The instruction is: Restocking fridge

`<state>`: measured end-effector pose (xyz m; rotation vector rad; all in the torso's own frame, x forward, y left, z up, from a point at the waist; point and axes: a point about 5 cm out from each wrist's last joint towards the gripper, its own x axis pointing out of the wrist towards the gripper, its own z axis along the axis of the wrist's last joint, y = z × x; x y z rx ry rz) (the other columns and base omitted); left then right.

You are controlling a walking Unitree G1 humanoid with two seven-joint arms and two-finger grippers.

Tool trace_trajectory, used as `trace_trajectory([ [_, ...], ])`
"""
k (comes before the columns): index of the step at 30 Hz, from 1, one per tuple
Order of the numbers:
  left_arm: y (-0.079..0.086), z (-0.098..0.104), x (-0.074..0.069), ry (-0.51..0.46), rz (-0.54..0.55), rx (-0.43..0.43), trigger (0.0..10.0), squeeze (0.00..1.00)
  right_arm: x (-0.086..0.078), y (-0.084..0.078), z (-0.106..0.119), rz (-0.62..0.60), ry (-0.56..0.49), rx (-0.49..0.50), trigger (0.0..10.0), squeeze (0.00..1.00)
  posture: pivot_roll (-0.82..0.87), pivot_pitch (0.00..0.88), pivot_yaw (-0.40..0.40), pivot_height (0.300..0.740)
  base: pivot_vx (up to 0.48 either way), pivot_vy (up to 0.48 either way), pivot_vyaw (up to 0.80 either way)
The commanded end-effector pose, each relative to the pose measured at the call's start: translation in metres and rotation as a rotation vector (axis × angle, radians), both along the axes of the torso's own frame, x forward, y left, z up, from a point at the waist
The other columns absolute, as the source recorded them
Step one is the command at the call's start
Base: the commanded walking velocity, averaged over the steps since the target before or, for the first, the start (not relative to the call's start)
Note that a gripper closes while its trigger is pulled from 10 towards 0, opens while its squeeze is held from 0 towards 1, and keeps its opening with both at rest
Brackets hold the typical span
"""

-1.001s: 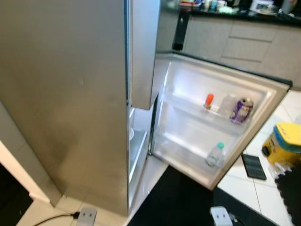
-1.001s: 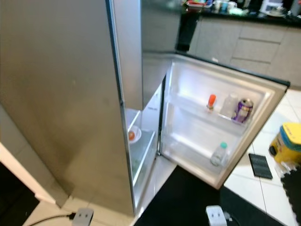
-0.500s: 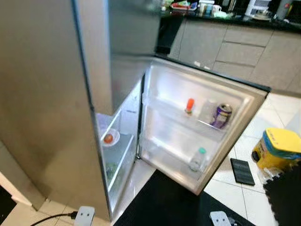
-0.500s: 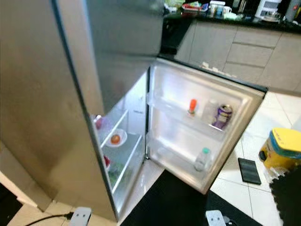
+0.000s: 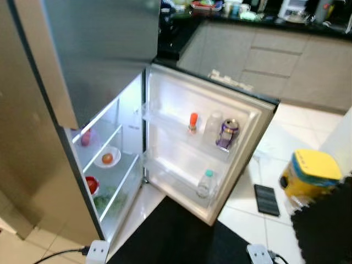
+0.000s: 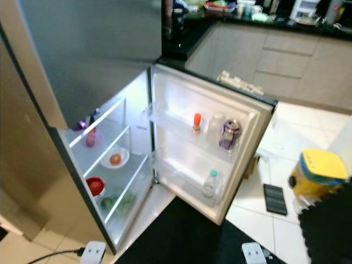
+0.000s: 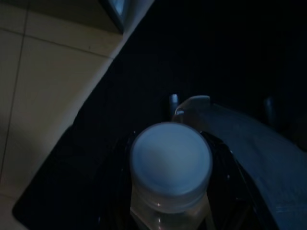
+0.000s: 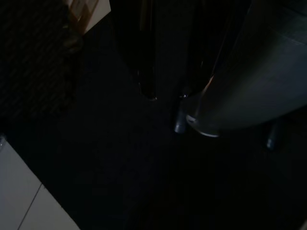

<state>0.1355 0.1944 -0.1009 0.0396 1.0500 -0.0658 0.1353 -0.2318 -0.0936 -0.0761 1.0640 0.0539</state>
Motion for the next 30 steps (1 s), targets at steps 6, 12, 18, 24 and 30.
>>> trace_trajectory([
  [6,-0.0051,-0.0002,0.0012,-0.002,-0.007,-0.02,10.0,0.0,-0.0047,0.0011,-0.0021,-0.016,0.016,0.005,10.0,0.0,0.03,0.0,-0.035,0.74,0.0,0.0,0.0],
  [12,-0.0062,-0.0008,0.0002,0.001,0.0,-0.022,10.0,0.0,-0.0055,0.0012,-0.0025,-0.012,0.026,0.005,10.0,0.0,0.03,0.0,-0.037,0.74,0.0,0.0,-0.51],
  [18,-0.0065,-0.0008,0.0006,0.0,0.008,-0.015,10.0,0.0,-0.0026,0.0012,-0.0015,-0.012,0.017,0.002,10.0,0.0,0.03,0.0,-0.039,0.74,0.0,0.0,-0.13],
  [24,-0.0068,-0.0007,0.0011,-0.001,0.002,-0.012,10.0,0.0,-0.0036,0.0022,-0.0022,-0.008,0.025,0.002,10.0,0.0,0.03,0.0,-0.039,0.74,0.0,0.0,-0.37],
  [30,-0.0072,-0.0009,0.0006,0.002,-0.001,-0.012,10.0,0.0,-0.0044,0.0035,-0.0028,-0.007,0.029,0.006,10.0,0.0,0.03,0.0,-0.038,0.74,0.0,0.0,-0.8],
])
